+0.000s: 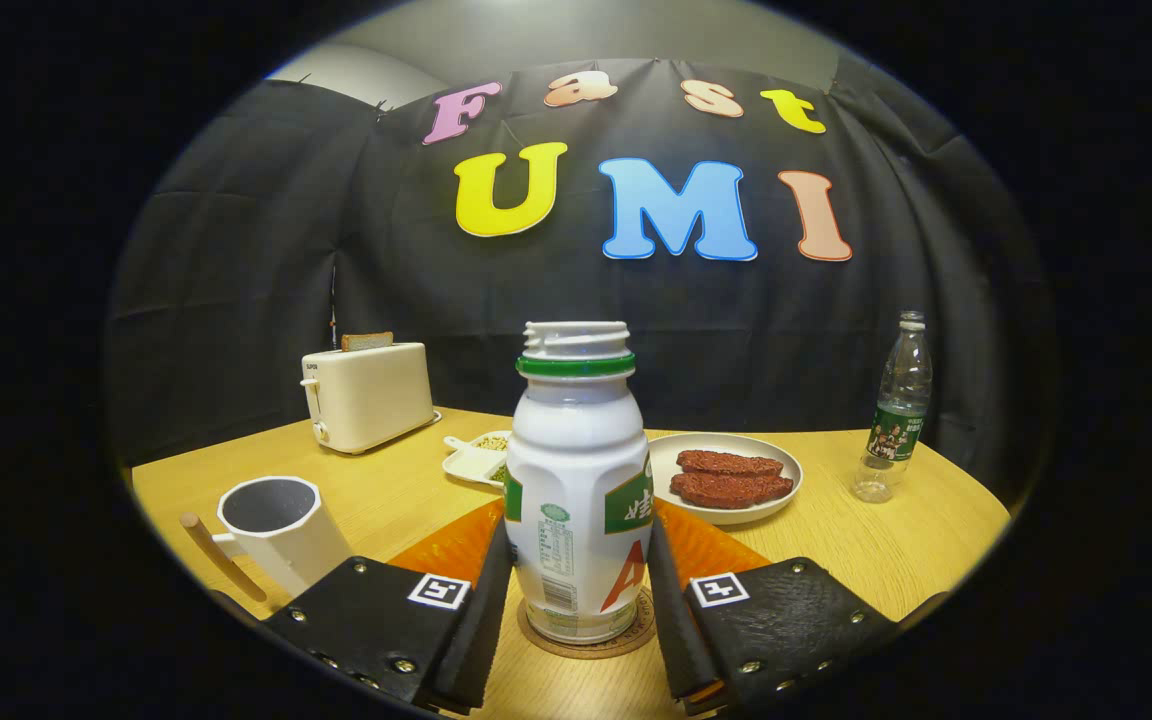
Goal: Take the bottle from table, then pour the juice into the cup, finally place the bottle on the coaster
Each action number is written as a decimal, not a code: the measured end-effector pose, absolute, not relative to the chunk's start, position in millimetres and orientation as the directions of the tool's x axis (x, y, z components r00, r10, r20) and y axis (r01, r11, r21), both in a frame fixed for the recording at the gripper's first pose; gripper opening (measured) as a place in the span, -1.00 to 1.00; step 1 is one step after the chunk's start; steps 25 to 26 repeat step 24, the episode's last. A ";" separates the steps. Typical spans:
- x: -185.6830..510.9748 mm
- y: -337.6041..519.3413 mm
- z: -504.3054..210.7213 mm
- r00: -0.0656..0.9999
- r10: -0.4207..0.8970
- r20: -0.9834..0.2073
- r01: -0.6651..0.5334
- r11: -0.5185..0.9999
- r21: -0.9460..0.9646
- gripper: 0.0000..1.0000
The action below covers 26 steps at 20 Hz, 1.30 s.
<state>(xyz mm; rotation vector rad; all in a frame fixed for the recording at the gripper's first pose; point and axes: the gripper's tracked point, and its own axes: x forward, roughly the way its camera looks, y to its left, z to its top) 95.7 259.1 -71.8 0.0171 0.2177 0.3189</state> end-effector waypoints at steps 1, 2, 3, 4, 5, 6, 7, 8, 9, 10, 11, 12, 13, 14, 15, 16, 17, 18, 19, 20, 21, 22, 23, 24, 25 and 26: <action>95.6 258.7 -72.5 0.927 0.311 -0.207 -0.308 0.950 0.050 0.33; 95.7 258.5 -71.9 0.930 0.306 -0.202 -0.302 0.952 0.050 0.37; 95.8 258.8 -70.8 0.933 0.301 -0.195 -0.298 0.953 0.050 0.37; 96.5 258.8 -69.1 0.937 0.298 -0.185 -0.294 0.955 0.045 0.40; 96.2 258.4 -68.4 0.939 0.299 -0.171 -0.296 0.954 0.045 0.40; 94.8 259.1 -64.4 0.941 0.302 -0.155 -0.298 0.953 0.047 0.59; 92.1 260.1 -60.3 0.942 0.306 -0.140 -0.302 0.952 0.048 0.78; 92.6 259.1 -55.1 0.944 0.303 -0.129 -0.300 0.953 0.047 0.97; 91.3 257.2 -51.2 0.946 0.300 -0.118 -0.297 0.954 0.044 0.97; 89.8 255.4 -45.5 0.949 0.295 -0.108 -0.293 0.955 0.041 0.97; 86.6 253.5 -40.7 0.951 0.293 -0.096 -0.291 0.956 0.036 0.97; 83.9 252.6 -32.9 0.953 0.292 -0.081 -0.290 0.956 0.031 0.96; 80.4 250.0 -25.9 0.955 0.289 -0.066 -0.288 0.957 0.028 0.96; 77.2 245.6 -18.0 0.959 0.279 -0.053 -0.278 0.960 0.027 0.96; 72.6 242.4 -9.9 0.960 0.276 -0.035 -0.276 0.961 0.025 0.96; 68.5 239.3 -0.7 0.961 0.276 -0.020 -0.276 0.961 0.019 0.96; 65.3 235.5 6.0 0.961 0.275 -0.010 -0.275 0.961 0.004 0.96; 61.8 230.5 12.6 0.962 0.272 -0.003 -0.272 0.962 -0.018 0.96; 57.5 224.3 18.3 0.963 0.270 0.001 -0.270 0.962 -0.034 0.96; 54.1 218.3 24.4 0.963 0.269 0.007 -0.269 0.963 -0.035 0.96; 49.7 212.1 30.1 0.963 0.268 0.014 -0.267 0.963 -0.026 0.96; 45.7 203.9 36.4 0.965 0.262 0.022 -0.261 0.965 -0.014 0.96; 41.5 194.2 41.2 0.967 0.253 0.031 -0.253 0.967 -0.005 0.96; 39.6 182.5 45.3 0.970 0.240 0.038 -0.239 0.971 -0.008 0.96; 39.6 182.5 45.3 0.970 0.240 0.038 -0.239 0.971 -0.008 0.96; 39.6 182.5 45.3 0.970 0.240 0.038 -0.239 0.971 -0.008 0.96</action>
